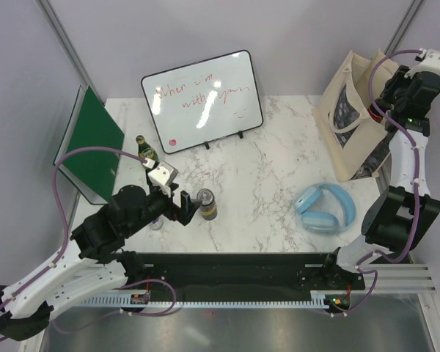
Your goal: Place the beverage into the canvas bag
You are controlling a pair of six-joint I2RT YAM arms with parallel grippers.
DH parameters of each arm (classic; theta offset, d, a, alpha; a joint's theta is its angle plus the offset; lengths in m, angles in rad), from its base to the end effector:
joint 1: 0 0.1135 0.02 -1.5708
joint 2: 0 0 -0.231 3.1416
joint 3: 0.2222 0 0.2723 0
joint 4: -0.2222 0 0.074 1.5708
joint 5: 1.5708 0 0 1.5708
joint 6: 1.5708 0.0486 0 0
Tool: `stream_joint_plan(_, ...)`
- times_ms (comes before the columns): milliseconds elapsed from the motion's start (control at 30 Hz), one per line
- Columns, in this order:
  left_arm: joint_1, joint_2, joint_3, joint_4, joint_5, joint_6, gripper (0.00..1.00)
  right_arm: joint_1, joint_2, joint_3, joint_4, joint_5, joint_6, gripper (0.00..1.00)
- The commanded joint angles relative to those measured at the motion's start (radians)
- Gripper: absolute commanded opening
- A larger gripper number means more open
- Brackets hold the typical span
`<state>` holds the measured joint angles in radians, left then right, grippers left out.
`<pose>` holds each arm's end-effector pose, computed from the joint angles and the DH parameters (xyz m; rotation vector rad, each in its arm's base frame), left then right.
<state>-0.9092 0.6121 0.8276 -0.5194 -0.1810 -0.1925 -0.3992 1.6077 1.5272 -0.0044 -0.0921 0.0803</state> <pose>0.1260 -0.1475 0.3252 0.5500 1.8311 -0.5858 0.3888 -0.1591 0.3724 0.3253 1.6257 -0.1662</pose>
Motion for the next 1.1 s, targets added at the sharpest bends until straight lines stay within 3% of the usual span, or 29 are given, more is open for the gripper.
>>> stream_joint_plan(0, 0.004, -0.011, 0.001, 0.042, -0.012, 0.028, 1.0, 0.003, -0.017, 0.002, 0.334, -0.092, -0.007, 0.0)
stream_joint_plan(167, 0.003, -0.009, 0.001, 0.044, -0.009, 0.03, 1.0, 0.025, -0.002, -0.071, 0.36, -0.104, -0.024, 0.0)
stream_joint_plan(333, 0.003, -0.008, -0.001, 0.042, -0.012, 0.028, 1.0, 0.025, 0.001, -0.214, 0.504, -0.086, -0.001, 0.0)
stream_joint_plan(600, 0.003, -0.006, -0.001, 0.044, -0.014, 0.03, 1.0, 0.025, 0.037, -0.237, 0.508, -0.089, 0.03, 0.01)
stream_joint_plan(667, 0.004, -0.009, -0.002, 0.044, -0.017, 0.03, 1.0, 0.025, 0.05, -0.243, 0.503, -0.1, 0.036, 0.11)
stream_joint_plan(767, 0.004, -0.014, -0.002, 0.042, -0.025, 0.03, 1.0, 0.025, 0.067, -0.228, 0.466, -0.11, 0.049, 0.16)
stream_joint_plan(1067, 0.004, -0.021, -0.001, 0.042, -0.023, 0.03, 1.0, 0.025, 0.1, -0.269, 0.446, -0.093, 0.058, 0.16)
